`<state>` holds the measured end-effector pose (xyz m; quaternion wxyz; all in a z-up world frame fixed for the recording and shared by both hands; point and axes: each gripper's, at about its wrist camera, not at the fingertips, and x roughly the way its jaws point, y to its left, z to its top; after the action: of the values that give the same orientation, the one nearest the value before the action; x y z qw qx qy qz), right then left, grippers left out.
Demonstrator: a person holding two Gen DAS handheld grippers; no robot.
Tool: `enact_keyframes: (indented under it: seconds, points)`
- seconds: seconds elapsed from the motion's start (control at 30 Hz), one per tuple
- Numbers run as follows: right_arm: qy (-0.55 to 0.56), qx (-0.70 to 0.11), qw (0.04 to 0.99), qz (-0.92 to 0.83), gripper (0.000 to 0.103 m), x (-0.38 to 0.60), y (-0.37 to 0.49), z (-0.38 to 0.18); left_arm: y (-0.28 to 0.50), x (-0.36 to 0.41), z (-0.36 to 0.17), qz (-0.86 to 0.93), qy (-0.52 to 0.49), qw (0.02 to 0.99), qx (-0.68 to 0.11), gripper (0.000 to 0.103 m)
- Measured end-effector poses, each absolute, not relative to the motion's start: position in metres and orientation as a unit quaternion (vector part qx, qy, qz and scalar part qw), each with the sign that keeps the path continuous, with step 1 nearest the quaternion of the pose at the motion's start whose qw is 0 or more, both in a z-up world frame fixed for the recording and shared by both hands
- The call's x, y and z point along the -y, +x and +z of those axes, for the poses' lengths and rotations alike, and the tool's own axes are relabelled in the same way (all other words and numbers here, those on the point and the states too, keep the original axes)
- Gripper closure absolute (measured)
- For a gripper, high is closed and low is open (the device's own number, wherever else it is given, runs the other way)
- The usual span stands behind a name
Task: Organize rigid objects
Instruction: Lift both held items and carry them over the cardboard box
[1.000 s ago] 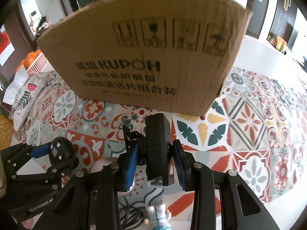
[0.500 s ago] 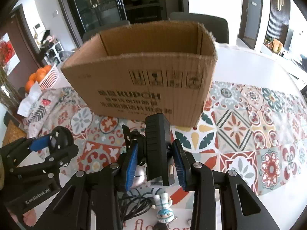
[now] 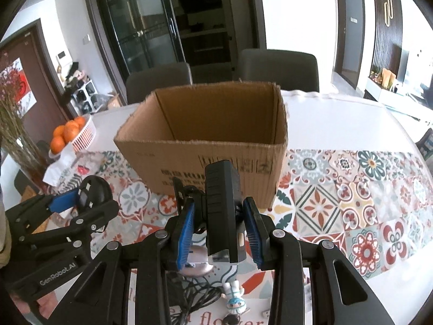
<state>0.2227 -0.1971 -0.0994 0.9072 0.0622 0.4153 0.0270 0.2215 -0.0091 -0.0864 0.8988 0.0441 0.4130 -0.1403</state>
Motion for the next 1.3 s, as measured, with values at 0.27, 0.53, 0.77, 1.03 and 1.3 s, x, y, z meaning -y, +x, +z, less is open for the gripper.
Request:
enact_keyframes:
  seconds: [0.27,0.53,0.77,1.03,1.3]
  points:
    - [0.072,-0.393,0.917,0.026,0.066,0.205,0.224,-0.078,0.228,0.013,-0.065,-0.147,0.038,0.91,-0.386,0.048]
    - [0.078,-0.367,0.927,0.024,0.066,0.21,0.231,-0.056,0.239,0.02,-0.041,-0.153,0.037,0.92,-0.36,0.048]
    - [0.084,-0.353,0.932,0.028,0.066,0.214,0.245,-0.041,0.254,0.024,-0.025,-0.158,0.032,0.925,-0.344,0.048]
    - [0.081,-0.34,0.936,0.033,0.066,0.213,0.26,-0.029,0.272,0.026,-0.012,-0.156,0.032,0.929,-0.335,0.048]
    - [0.077,-0.345,0.935,0.038,0.066,0.211,0.283,-0.024,0.301,0.03,-0.008,-0.155,0.03,0.926,-0.342,0.048]
